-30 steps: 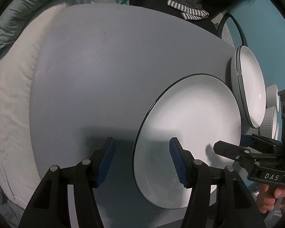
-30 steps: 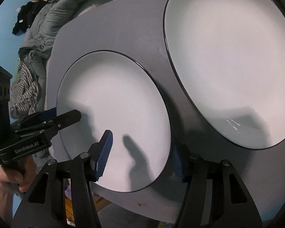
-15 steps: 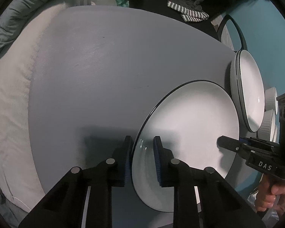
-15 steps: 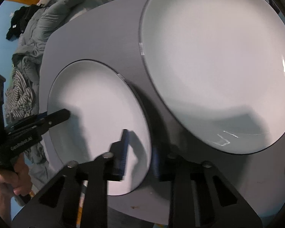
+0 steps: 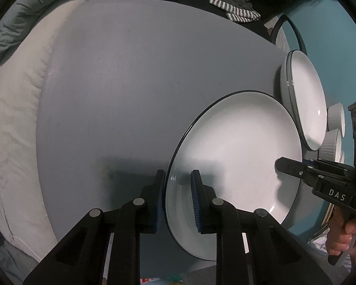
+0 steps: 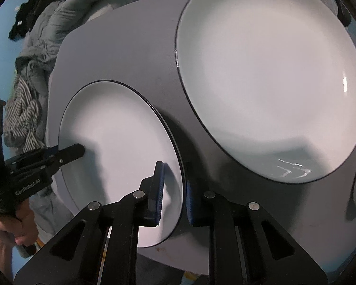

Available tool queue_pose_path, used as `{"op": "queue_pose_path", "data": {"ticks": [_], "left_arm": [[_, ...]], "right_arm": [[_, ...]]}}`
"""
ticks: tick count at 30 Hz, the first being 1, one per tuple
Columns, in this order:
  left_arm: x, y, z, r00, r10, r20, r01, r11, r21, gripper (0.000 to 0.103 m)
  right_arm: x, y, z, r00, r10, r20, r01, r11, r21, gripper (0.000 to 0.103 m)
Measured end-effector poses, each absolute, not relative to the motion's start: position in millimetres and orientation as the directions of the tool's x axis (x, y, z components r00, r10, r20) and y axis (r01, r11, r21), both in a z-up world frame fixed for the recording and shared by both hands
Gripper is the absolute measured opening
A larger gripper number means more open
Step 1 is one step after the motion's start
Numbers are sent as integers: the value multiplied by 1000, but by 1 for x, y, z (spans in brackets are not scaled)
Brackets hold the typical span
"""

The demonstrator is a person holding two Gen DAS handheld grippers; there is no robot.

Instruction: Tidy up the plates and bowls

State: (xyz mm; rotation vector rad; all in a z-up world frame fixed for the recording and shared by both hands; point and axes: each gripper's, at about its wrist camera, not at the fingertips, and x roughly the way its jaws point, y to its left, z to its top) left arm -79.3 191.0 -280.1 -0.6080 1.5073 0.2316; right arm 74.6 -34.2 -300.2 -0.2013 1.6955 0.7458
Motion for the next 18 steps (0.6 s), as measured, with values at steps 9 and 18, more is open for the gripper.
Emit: {"op": "queue_pose_path", "data": {"ticks": [9, 18], "left_arm": [[-71, 175, -252, 112, -217, -970, -508, 826, -243, 20], [-31, 152, -235, 131, -215, -968, -471, 846, -252, 20]], "right_arm": [[83, -39, -277, -264, 237, -935, -553, 757, 348, 17], [111, -57, -260, -234, 255, -938, -548, 762, 344, 17]]}}
